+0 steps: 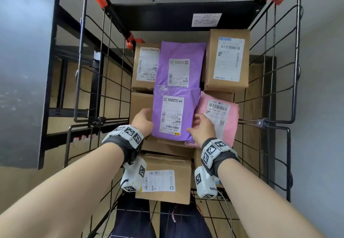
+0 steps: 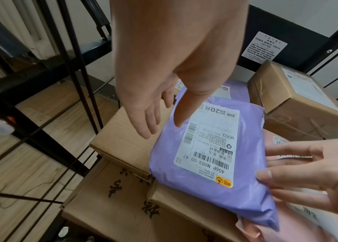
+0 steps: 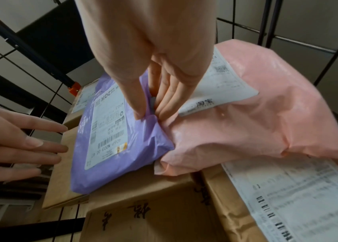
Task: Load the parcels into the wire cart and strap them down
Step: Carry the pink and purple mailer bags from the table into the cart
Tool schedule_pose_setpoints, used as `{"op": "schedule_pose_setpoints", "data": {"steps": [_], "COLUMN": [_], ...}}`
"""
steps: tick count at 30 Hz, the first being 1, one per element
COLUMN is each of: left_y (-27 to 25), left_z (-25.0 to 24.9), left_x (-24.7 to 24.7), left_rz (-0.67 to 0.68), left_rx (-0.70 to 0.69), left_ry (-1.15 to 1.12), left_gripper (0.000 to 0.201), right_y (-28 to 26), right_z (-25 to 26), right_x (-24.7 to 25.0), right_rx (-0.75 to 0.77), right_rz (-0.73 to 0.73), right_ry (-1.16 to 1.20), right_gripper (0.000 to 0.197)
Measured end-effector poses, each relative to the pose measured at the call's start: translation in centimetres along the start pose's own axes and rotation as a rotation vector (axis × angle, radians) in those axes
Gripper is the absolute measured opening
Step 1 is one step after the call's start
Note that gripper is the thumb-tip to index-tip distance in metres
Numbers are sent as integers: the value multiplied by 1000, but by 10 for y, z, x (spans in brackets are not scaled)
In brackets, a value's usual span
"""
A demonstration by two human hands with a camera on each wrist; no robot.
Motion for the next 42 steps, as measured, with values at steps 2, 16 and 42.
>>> {"op": "schedule_pose_setpoints", "data": {"steps": [2,16,42], "left_y": [-7,-151,-482], "left_z": [3,-5,305], "left_x": [0,31,380], "left_rz": [1,-21,-666], "left_rx": [3,-208,-178], "left_ry": [6,407,378], "left_gripper": [64,35,36], "right_y": [-7,-134,-366], "right_z": [1,76,418], "right_x": [1,-24,-423], "right_rx": [-31,28,592], "right_rz": [0,-61,36], "right_ry": [-13,-224,-982], "right_gripper": [53,39,38]}}
Point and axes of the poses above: each hand's wrist, its own y-axis towards the middle knuckle, its own x-axis out of the back of the hand, z = x × y, the point moved 6 cm from there along y, towards the middle knuckle, and after that the axes turned 15 degrees about z, right-handed, at the moved point
